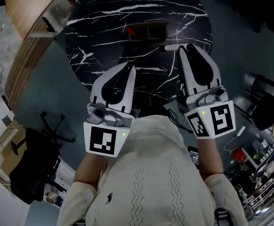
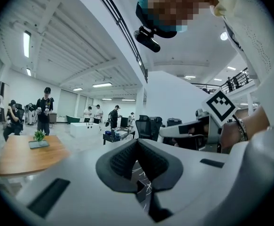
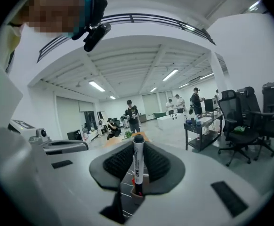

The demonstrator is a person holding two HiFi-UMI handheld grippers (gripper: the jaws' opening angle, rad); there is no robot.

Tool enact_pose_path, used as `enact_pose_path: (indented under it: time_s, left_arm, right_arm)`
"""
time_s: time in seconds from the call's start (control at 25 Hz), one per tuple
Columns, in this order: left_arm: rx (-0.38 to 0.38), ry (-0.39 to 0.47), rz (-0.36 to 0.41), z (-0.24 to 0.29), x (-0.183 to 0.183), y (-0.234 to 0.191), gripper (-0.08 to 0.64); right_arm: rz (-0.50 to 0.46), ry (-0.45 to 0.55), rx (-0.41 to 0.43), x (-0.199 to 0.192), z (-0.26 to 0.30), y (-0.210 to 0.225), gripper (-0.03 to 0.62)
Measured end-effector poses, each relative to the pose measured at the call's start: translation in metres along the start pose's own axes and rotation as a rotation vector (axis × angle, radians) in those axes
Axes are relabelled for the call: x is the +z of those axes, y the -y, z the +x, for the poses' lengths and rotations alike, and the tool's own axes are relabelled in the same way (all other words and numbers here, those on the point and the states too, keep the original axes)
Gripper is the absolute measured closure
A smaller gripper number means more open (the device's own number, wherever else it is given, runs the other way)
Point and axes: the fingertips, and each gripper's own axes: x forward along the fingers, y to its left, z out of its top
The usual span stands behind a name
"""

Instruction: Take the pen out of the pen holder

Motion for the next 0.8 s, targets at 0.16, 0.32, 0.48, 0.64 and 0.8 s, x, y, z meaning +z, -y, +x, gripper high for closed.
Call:
enact_pose_path:
  time_s: [0.16, 0.32, 0.48, 0.64, 0.8]
  left_arm:
    - [-0.042, 0.004, -0.009, 0.004, 0.000, 0.009, 0.549]
    - [-0.070, 0.005, 0.005, 0.007, 0.001, 0.016, 0.548]
    - [-0.055, 0.023, 0.001, 0.004, 0.005, 0.018, 0.549]
    - [-0.032, 0.000, 0.010, -0.004, -0.001, 0.014, 0.548]
    - [0.016, 0.016, -0.022, -0.012, -0.001, 0.010, 0.549]
  right_arm:
    - [-0.018, 0.001, -0.042, 0.008, -0.021, -0.004, 0.509]
    - [-0.028, -0.016, -0.064, 0.000, -0.033, -0.007, 0.509]
    - [-0.022, -0.017, -0.054, 0.000, -0.039, -0.009, 0.509]
    - [0.023, 0.000, -0.035, 0.003, -0.037, -0.014, 0.509]
    - [0.017, 0.000, -0.014, 0.001, -0.038, -0.018, 0.509]
